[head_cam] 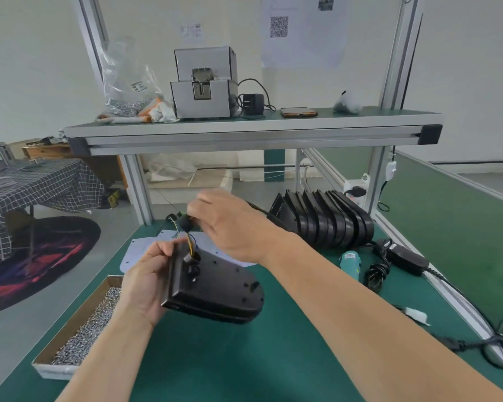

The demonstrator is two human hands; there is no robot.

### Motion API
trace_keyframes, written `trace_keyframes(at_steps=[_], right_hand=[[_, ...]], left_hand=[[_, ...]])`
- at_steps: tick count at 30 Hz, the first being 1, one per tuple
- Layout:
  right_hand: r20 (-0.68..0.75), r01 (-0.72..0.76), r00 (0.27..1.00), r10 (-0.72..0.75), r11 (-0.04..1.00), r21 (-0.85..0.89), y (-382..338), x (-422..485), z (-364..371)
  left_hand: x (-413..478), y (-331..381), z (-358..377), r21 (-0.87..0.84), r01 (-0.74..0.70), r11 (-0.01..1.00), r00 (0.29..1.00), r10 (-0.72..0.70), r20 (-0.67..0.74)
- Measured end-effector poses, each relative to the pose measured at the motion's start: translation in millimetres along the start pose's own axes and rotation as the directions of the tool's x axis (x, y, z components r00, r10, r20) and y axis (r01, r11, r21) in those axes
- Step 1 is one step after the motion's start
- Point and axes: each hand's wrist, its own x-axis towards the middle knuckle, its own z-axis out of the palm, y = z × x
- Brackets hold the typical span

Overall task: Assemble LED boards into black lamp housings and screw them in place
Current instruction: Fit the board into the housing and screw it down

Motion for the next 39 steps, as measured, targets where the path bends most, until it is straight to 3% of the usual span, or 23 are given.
trace_keyframes(at_steps=[3,5,8,10,13,15,19,22,28,31,35,39], right_hand=[[-0.128,0.042,0.991,-0.040,0.999,0.012,-6.6,2.1,-0.8],[-0.110,0.058,0.992,-0.055,0.998,0.020,-0.8,-4.1,-1.1],[-0.014,0.048,0.999,-0.048,0.999,0.003,9.6,-15.5,0.5],[0.038,0.022,0.999,-0.022,1.000,0.012,11.2,-21.4,2.5],[0.056,-0.051,0.997,0.049,0.998,0.032,9.3,-26.7,-2.6],[0.022,-0.077,0.997,0.077,0.997,0.011,10.3,-29.8,-10.0],[0.085,-0.105,0.990,0.111,0.992,-0.073,15.8,-29.0,-25.9],[0.103,-0.081,0.990,0.094,0.989,-0.123,15.0,-28.5,-31.3],[-0.059,-0.100,0.994,0.091,0.980,-0.170,9.2,-31.0,-38.2],[-0.050,-0.107,0.994,0.099,0.976,-0.191,5.5,-33.0,-37.8],[-0.016,-0.105,0.995,0.103,0.977,-0.186,0.6,-32.9,-34.8],[-0.014,-0.101,0.995,0.101,0.971,-0.217,0.9,-29.1,-36.4]], left_hand=[[-3.6,16.8,10.9,0.200,-0.089,0.976,0.992,0.104,-0.065],[-8.0,27.4,19.9,0.337,-0.204,0.919,0.966,0.246,-0.085],[-18.5,38.9,43.0,0.510,-0.400,0.762,0.915,0.368,0.167],[-19.9,38.8,60.2,0.706,-0.463,0.535,0.886,0.268,0.378],[-16.2,41.6,80.0,0.817,-0.523,0.241,0.851,0.205,0.484],[-14.9,48.9,84.7,0.816,-0.556,0.158,0.827,0.202,0.525],[-13.8,51.6,83.4,0.862,-0.504,0.049,0.863,0.078,0.500],[-16.0,47.2,79.6,0.897,-0.441,0.037,0.897,0.008,0.441],[-25.3,51.1,66.3,0.936,-0.329,0.127,0.932,-0.117,0.343],[-33.7,50.5,57.1,0.957,-0.261,0.127,0.935,-0.214,0.284],[-40.6,52.9,45.4,0.937,-0.129,0.326,0.945,-0.248,0.216],[-40.3,54.6,45.1,0.903,-0.142,0.406,0.962,-0.159,0.223]])
